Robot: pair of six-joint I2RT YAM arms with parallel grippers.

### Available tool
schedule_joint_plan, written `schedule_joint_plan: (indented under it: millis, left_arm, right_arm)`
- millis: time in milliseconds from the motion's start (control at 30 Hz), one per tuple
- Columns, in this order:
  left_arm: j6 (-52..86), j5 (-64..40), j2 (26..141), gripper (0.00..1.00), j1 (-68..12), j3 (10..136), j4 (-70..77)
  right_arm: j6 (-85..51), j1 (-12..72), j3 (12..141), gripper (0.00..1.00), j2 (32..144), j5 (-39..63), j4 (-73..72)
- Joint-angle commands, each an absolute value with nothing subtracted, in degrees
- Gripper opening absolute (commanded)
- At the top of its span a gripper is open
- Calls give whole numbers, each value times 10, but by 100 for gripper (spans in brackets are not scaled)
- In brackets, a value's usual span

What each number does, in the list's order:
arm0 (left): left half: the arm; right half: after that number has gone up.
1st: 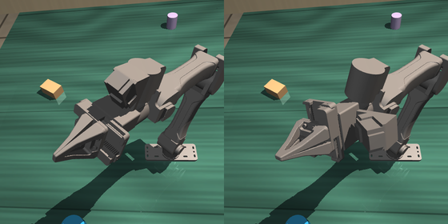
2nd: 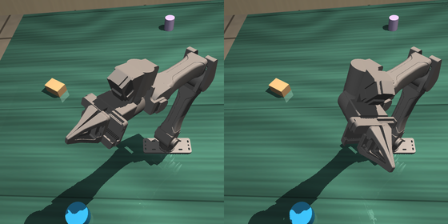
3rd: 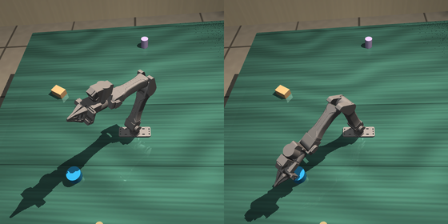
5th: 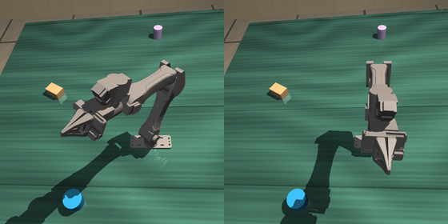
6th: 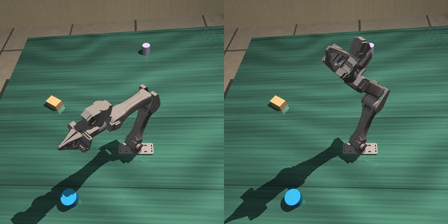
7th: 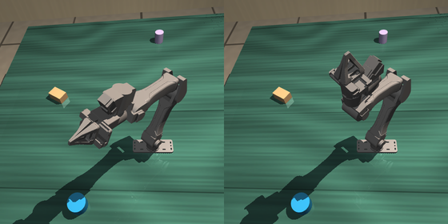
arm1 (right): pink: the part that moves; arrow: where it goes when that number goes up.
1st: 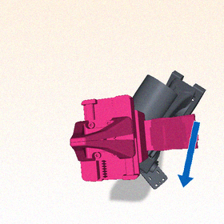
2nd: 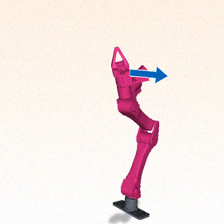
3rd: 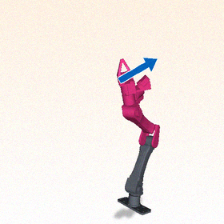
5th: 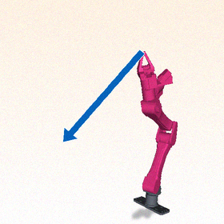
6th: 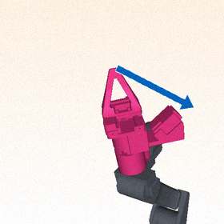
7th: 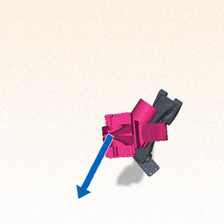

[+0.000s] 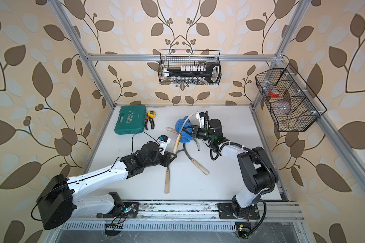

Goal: Wipe small sickles with rags
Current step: Wipe the small sickle.

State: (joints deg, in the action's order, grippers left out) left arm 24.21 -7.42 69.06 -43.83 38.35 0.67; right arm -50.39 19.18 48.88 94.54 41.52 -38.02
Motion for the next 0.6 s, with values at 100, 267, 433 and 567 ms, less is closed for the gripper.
schedule_joint_plan:
  millis: [100, 267, 433, 567]
  left_arm:
    - [238, -82, 677, 0, -437, 377, 20]
    - [242, -92, 671, 0, -437, 367, 28]
    - [242, -109, 666, 0, -437, 364, 31]
    - [243, -112, 662, 0, -437, 358, 38]
  right_arm:
    - [-534, 187, 530, 0, 947, 450, -418]
    - [-527, 171, 559, 0, 926, 450, -390]
    - [-520, 149, 586, 0, 898, 448, -356]
    - [-497, 132, 610, 0, 884, 444, -321]
